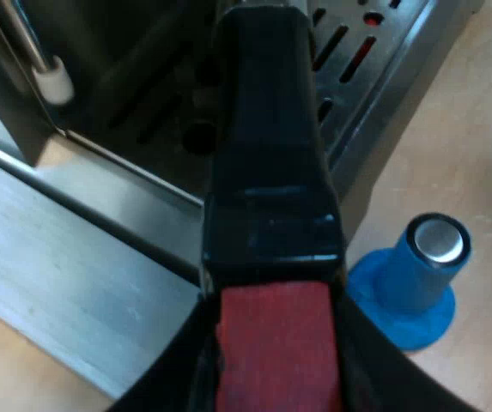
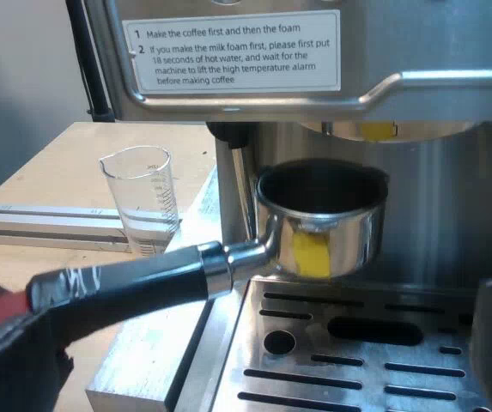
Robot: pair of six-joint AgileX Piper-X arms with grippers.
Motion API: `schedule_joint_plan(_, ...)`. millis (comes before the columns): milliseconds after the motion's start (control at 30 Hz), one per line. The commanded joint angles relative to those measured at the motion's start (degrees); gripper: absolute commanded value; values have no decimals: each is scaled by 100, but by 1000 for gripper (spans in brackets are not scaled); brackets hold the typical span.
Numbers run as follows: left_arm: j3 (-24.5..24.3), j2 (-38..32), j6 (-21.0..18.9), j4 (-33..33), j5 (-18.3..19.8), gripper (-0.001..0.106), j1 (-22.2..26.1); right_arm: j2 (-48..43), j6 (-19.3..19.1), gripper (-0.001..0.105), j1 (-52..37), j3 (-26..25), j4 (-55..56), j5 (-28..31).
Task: Put the handle in the coffee machine
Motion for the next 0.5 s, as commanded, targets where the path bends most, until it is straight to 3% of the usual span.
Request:
schedule_joint_plan(33,-175,-45,88,-114,392,0,-168,-32,-81,105,-12,-24,-9,24)
schedule_joint_plan(233,-236,-37,66,-136,376,0,-519,-32,-81,105,-12,-24,-9,24)
schedule_joint_plan(500,-295,289,-463,-458,378,0,-538,-32,-81,105,-12,-24,8,24)
